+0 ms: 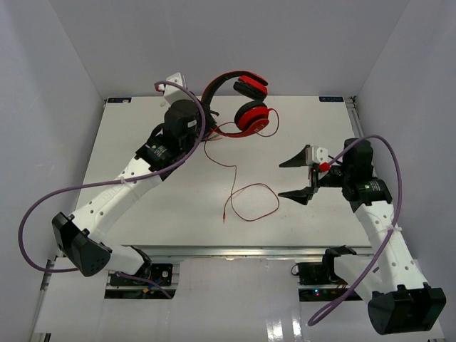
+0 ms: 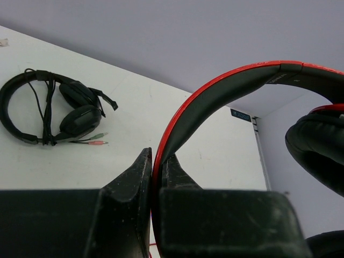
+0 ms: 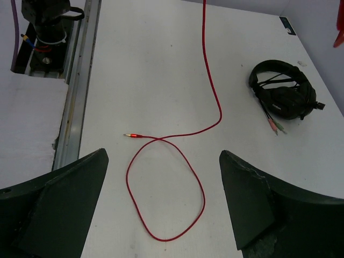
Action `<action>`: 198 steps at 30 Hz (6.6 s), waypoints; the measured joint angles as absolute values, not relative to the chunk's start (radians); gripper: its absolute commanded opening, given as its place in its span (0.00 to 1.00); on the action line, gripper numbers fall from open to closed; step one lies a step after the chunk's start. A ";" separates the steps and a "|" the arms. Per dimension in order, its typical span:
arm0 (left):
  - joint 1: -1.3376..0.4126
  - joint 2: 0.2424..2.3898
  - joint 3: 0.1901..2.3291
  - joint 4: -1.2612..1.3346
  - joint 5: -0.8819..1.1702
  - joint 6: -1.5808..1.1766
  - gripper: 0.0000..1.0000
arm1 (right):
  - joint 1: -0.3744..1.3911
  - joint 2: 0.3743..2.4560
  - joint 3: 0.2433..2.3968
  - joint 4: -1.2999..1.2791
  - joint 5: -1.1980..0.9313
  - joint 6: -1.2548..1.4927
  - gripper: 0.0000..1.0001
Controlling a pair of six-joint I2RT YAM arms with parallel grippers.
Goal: Wrap the headphones
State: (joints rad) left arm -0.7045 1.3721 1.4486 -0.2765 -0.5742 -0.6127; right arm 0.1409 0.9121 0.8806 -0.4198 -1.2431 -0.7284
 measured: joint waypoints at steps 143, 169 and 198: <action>-0.870 1.628 1.759 -0.406 -0.960 -0.985 0.00 | 0.365 1.160 0.874 0.207 -1.024 0.232 0.37; -0.870 1.648 1.919 -0.457 -0.889 -0.897 0.00 | 0.416 1.354 0.551 1.135 -0.968 0.345 0.92; -0.870 1.649 1.935 -0.471 -0.808 -0.917 0.00 | 0.489 1.513 0.699 1.218 -0.804 0.290 0.87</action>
